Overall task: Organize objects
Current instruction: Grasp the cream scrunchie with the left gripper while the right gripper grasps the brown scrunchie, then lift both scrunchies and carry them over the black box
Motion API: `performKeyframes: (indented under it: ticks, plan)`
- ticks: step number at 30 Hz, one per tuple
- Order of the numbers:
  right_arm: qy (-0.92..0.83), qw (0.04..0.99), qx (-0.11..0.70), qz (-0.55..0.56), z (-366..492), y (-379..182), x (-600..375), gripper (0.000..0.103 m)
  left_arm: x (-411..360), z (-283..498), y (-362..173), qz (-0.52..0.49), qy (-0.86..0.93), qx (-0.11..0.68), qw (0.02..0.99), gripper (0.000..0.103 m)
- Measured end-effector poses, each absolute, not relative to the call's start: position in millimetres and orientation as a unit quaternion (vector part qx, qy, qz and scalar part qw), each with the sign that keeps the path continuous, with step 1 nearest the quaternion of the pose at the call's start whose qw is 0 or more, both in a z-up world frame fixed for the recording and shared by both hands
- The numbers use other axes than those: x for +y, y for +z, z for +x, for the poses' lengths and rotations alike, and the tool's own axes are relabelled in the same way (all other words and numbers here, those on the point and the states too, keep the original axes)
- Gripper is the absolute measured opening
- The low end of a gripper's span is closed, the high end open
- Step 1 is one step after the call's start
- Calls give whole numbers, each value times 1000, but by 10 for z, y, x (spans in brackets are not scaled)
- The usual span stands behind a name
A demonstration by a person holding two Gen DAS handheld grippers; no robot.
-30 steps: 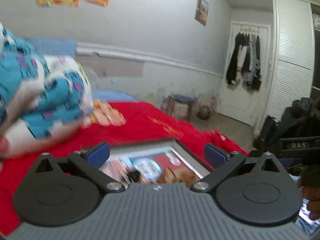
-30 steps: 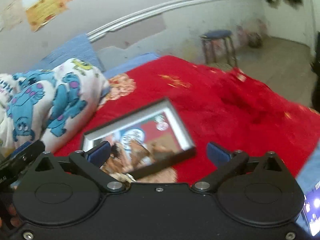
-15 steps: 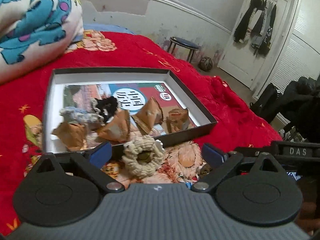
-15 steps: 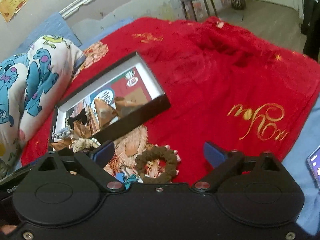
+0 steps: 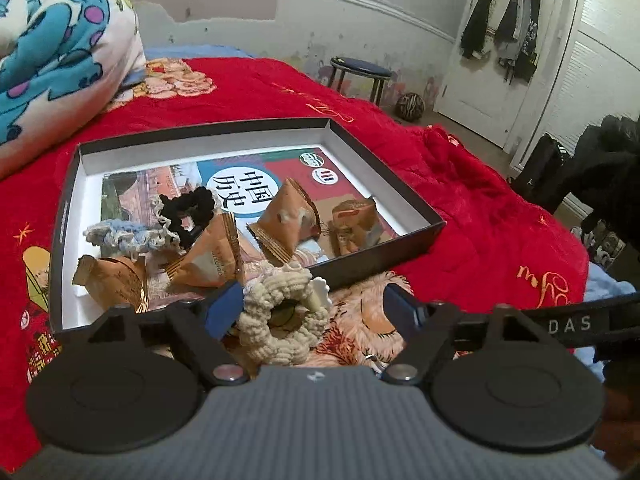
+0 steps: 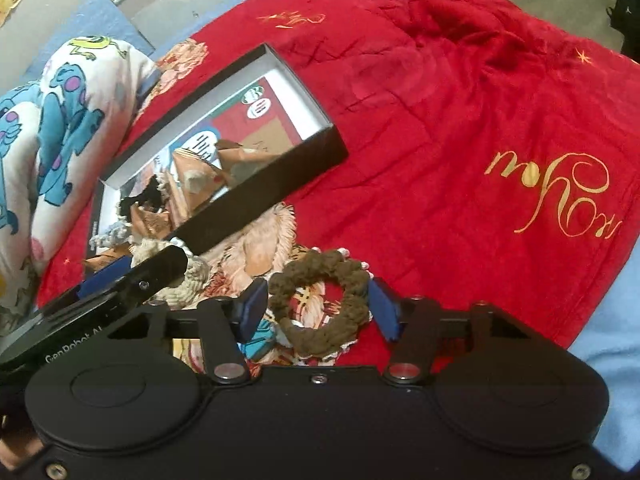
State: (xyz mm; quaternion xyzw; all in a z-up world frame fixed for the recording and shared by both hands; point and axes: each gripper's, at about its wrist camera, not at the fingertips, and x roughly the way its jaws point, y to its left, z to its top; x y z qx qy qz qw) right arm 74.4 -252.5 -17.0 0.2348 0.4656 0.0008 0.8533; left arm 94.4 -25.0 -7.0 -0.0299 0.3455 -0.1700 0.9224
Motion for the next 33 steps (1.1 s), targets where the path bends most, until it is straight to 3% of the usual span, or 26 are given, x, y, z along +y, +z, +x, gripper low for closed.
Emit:
performKeyframes:
  ticks: [3,6,7,10,11,17,19,33]
  plan:
    - [1,855,464,232,760,-192,-2503,54,-303,947,-89,-21,-166,361,917,82]
    - [-1,857,464,226,760,-209,-2494,51,-286,1002,-173,-38,-149,393,906,72]
    - [-4,857,464,223,766,-212,-2495,48,-272,1024,-208,-40,-142,401,904,67]
    - [-6,858,465,220,782,-223,-2489,46,-218,1087,-285,-42,-130,420,897,30]
    - [-3,858,466,217,794,-224,-2484,45,-195,1096,-304,-49,-131,423,895,28]
    - [-9,859,475,190,852,-232,-2465,18,-222,1051,-266,-39,-134,415,899,22]
    - [-12,860,474,188,847,-237,-2473,14,-275,1027,-250,-17,-133,413,901,21]
    - [13,877,428,218,787,-82,-2521,11,-319,959,-135,-10,-137,403,905,11]
